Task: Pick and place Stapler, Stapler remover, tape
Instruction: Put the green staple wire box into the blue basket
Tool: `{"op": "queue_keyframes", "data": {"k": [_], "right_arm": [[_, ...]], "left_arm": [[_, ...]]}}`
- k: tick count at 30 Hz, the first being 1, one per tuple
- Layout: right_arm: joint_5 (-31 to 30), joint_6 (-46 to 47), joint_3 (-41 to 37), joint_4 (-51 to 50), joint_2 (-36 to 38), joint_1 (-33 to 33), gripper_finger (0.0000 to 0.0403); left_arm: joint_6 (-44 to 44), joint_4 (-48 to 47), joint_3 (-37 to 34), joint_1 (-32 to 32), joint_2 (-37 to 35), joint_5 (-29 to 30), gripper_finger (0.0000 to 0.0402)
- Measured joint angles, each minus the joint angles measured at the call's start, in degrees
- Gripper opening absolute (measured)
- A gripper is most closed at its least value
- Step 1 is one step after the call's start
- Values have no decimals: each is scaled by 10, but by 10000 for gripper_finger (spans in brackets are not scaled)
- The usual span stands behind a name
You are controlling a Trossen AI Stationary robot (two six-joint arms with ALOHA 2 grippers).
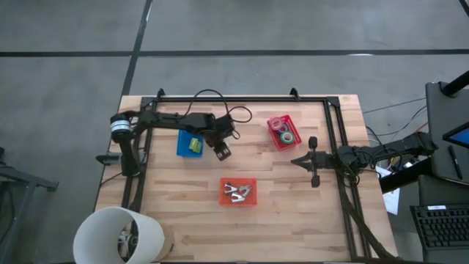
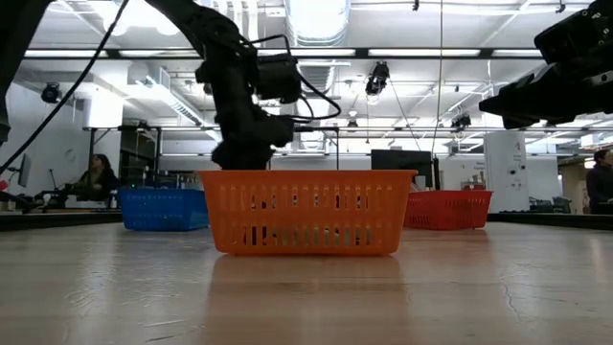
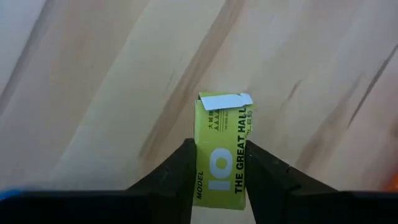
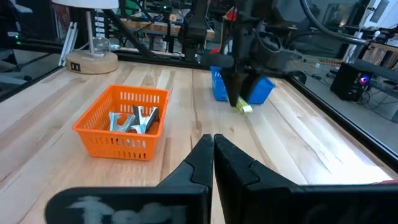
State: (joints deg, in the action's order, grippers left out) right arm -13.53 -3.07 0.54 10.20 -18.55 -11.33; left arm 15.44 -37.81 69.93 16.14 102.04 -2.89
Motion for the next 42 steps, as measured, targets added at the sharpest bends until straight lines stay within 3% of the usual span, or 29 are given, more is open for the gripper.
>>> {"op": "queue_keyframes", "data": {"k": [6,17,27,34,42], "right_arm": [[0,0,0,-1,0,0,8],[0,-1,0,-4,0,0,8],[0,-1,0,-5,0,0,8],[0,0,0,-5,0,0,8],[0,-1,0,-5,0,0,8]], "left_arm": [[16,-66,0,-4,-43,22,121],[105,-161,-5,-14,-140,163,120],[238,-169,-118,-16,-228,235,122],[268,-88,-215,-16,-244,231,124],[296,-39,-268,-16,-241,192,125]]}}
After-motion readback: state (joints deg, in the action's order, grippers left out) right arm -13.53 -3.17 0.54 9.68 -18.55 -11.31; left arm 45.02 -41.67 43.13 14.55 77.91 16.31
